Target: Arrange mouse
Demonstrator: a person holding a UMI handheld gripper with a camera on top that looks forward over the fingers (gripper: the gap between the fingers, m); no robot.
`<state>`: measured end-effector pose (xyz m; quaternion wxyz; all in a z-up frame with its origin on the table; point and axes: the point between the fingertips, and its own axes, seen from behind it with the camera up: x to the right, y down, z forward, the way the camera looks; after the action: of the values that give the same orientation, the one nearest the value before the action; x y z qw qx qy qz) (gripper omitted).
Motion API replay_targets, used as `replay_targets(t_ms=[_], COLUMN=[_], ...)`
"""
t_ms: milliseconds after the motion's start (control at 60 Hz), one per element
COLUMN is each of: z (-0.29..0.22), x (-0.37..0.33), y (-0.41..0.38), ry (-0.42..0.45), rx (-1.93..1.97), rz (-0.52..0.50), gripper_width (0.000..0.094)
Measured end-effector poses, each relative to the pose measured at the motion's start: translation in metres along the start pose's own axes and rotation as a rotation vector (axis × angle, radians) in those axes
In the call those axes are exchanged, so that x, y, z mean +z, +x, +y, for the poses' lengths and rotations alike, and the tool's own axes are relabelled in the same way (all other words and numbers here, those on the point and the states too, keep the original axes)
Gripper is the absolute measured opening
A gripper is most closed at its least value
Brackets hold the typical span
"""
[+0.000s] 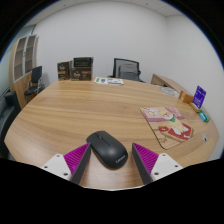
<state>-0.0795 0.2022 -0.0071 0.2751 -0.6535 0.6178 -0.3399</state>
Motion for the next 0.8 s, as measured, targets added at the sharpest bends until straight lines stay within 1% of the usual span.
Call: replay_targets(t_ms=[433, 483, 550, 600, 717, 750, 800], z=[-0.02, -0.02, -0.021, -0.021, -0.02, -0.021, -0.02], x=[0.04, 0.041, 0.04, 0.04, 0.04, 0.04, 0.039], y=[0.008, 0.005, 0.0, -0.005, -0.005, -0.006, -0.007], ry=[-0.054, -0.062, -0.062, -0.057, -0.051, -0.051, -0.054], rx=[0.099, 0.106, 0.092, 0.082, 0.061, 0.062, 0.058], rz=[-0.009, -0.016, -0.025, -0.035, -0.023, -0.02, -0.021], gripper_width=[0.0863, 0.0812, 0.0716, 0.0626, 0.0565, 0.052, 0.0486])
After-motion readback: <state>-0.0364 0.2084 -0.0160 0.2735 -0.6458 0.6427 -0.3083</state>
